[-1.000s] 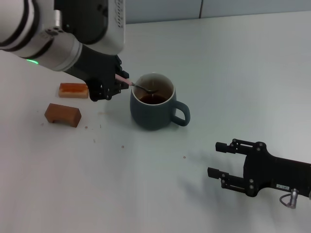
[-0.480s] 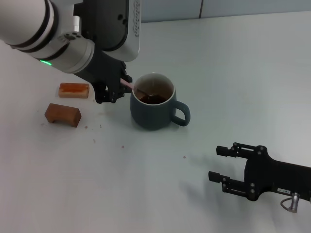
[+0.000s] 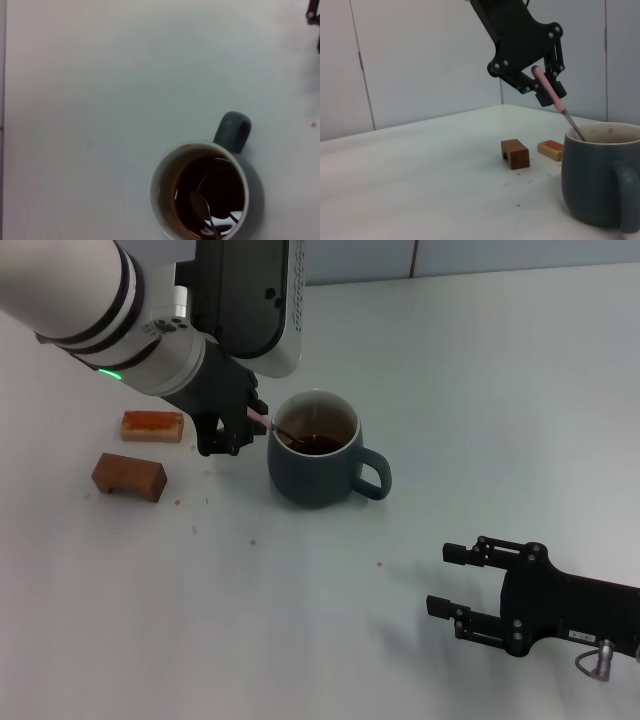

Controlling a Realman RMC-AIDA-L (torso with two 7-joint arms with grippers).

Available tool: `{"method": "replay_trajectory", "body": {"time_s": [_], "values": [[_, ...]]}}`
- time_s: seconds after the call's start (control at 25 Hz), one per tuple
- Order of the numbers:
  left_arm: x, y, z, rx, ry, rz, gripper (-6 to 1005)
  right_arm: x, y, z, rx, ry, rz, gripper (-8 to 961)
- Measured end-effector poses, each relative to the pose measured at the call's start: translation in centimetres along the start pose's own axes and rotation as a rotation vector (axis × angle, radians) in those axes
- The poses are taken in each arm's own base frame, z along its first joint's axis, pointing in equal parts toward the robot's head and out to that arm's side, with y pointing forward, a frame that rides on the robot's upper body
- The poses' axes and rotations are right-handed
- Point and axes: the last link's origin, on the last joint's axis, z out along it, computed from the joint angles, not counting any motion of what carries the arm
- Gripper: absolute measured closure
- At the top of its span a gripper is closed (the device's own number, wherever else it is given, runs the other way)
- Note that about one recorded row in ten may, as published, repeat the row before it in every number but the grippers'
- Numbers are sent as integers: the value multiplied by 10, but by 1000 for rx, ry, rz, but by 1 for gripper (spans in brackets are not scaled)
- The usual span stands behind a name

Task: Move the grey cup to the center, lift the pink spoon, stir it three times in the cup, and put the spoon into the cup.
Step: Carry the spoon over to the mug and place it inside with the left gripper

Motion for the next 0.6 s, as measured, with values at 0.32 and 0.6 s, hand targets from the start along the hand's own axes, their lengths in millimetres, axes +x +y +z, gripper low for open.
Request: {"method": "replay_trajectory", "body": {"time_s": [0.32,0.6], "values": [[10,7,-8,-34,44,16,864,0,0,0,1,1,-1,310],[19,2,-6,0,93,13,864,0,-1,0,0,1,-2,309]]}}
